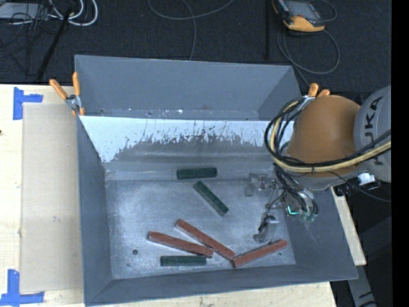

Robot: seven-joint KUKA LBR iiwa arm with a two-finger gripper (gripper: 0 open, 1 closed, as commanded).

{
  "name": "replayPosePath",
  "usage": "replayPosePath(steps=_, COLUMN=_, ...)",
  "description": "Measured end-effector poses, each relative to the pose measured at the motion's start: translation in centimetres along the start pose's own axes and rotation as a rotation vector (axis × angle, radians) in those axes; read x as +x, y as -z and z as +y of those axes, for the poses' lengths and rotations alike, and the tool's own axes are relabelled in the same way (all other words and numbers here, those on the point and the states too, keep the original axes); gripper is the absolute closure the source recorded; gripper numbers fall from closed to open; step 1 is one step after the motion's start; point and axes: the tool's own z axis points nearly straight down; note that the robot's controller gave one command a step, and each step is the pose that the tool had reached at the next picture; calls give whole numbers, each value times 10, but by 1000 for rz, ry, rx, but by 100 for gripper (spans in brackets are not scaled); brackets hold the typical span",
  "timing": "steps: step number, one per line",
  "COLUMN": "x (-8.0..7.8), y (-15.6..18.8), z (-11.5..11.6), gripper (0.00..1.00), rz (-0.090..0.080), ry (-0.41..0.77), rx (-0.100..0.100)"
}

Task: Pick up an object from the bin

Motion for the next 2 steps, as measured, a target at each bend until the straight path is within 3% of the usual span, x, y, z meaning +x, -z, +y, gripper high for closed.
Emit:
replayPosePath(steps=1, x=41, y=-96, z=-5, gripper=0, rz=-37, ry=263, rx=4)
replayPosePath(steps=2, x=43, y=-69, z=13, gripper=0, rz=-12, ry=355, rx=2)
